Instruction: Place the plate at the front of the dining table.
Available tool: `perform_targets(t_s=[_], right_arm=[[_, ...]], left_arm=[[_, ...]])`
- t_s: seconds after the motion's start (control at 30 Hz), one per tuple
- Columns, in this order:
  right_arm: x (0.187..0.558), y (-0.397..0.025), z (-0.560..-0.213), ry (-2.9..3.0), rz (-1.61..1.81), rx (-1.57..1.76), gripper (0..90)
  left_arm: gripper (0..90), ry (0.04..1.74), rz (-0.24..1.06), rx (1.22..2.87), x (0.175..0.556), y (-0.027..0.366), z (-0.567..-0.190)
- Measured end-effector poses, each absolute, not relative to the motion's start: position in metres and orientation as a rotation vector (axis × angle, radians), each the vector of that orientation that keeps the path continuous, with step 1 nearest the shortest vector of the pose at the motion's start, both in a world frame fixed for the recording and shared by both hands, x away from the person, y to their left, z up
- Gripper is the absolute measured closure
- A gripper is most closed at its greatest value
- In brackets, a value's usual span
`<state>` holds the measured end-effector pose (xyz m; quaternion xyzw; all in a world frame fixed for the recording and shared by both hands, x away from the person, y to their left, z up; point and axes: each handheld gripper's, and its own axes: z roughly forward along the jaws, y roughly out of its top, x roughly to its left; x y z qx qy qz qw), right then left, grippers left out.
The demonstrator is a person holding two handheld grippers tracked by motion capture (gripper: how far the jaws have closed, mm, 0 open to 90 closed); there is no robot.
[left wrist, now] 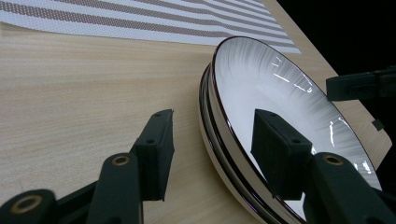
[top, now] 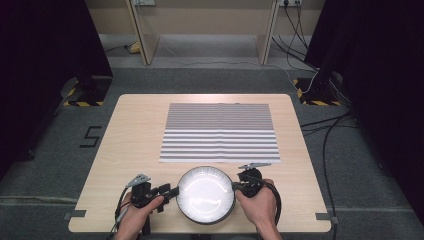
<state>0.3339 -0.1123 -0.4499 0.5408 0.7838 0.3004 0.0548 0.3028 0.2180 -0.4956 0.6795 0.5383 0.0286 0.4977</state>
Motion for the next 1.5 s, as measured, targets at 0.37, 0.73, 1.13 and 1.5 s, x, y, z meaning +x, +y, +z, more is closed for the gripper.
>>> perform_targets(t_s=[0.37,0.73,1.13,1.5], right_arm=[[0.341,-0.111,-0.459,2.381,0.97,1.717,84.9],[0.342,-0.112,-0.465,2.477,0.978,1.794,80.3],[0.341,-0.106,-0.463,2.498,0.932,1.76,73.5],[0.337,-0.109,-0.465,2.482,1.0,1.738,70.2]], left_arm=[[51.7,1.291,0.047,1.658,0.307,0.219,-0.491],[52.8,1.294,0.011,1.673,0.306,0.22,-0.492],[58.2,1.291,-0.033,1.725,0.307,0.217,-0.488],[64.4,1.284,-0.032,1.795,0.304,0.211,-0.481]])
